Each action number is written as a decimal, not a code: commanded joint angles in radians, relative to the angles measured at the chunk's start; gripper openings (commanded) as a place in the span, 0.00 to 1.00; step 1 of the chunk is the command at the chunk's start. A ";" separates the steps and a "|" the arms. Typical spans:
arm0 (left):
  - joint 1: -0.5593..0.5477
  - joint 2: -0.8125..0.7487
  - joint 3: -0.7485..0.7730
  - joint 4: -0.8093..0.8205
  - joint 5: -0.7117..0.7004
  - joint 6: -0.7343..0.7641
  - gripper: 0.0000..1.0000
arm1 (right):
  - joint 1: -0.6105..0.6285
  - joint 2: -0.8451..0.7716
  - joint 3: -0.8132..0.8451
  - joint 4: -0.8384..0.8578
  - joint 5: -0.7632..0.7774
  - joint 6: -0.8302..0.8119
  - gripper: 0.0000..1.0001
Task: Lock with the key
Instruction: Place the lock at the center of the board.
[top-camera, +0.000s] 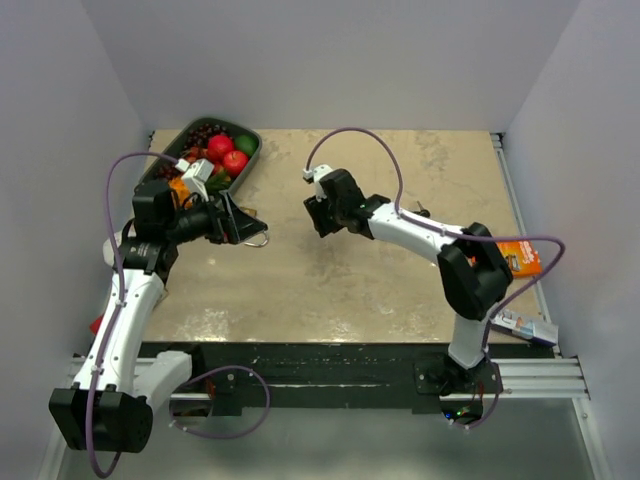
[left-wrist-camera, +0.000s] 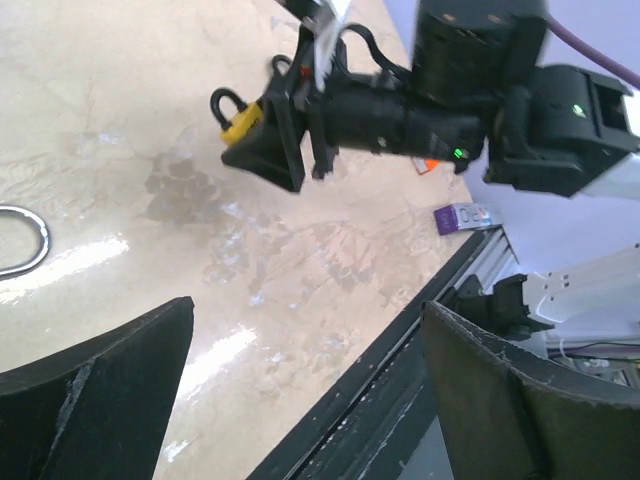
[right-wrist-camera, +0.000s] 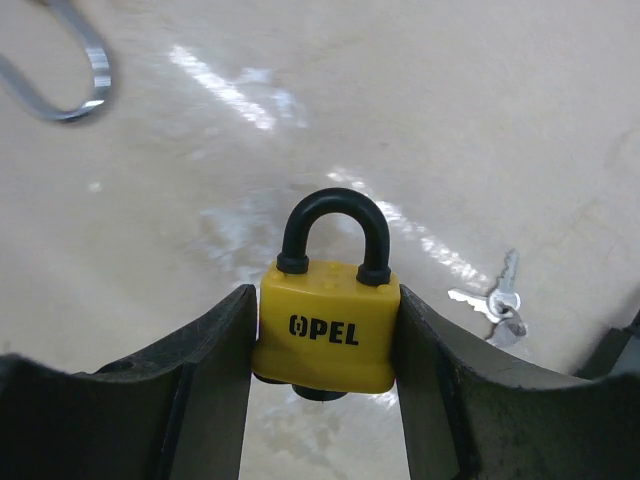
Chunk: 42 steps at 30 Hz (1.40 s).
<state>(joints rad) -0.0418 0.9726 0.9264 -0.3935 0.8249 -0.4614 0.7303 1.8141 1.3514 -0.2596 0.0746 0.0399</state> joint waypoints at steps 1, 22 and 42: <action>0.006 -0.009 0.029 -0.039 -0.067 0.075 0.99 | -0.038 0.092 0.107 0.019 0.094 0.141 0.00; 0.006 -0.020 -0.029 -0.022 -0.066 0.073 0.99 | -0.074 0.283 0.204 -0.116 0.229 0.448 0.18; 0.006 0.141 0.142 -0.163 -0.130 0.401 0.99 | -0.071 0.218 0.196 -0.135 0.240 0.496 0.73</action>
<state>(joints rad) -0.0402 1.0618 0.9550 -0.5163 0.6498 -0.2584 0.6605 2.0968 1.5288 -0.3988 0.2794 0.5236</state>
